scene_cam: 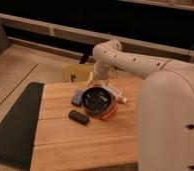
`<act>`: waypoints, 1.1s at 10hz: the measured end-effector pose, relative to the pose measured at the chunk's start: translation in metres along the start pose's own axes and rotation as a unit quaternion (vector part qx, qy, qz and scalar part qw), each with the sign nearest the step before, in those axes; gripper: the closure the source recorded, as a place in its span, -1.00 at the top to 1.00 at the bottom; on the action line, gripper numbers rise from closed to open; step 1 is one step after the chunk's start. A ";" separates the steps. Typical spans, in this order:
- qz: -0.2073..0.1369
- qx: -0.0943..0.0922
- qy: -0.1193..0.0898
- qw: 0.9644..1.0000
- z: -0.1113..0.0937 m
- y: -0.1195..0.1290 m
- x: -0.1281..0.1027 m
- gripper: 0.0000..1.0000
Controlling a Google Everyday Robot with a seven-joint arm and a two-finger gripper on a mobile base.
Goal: Pick up the ceramic bowl
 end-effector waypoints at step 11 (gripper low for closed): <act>-0.087 -0.033 0.182 0.979 0.130 0.046 0.009 0.30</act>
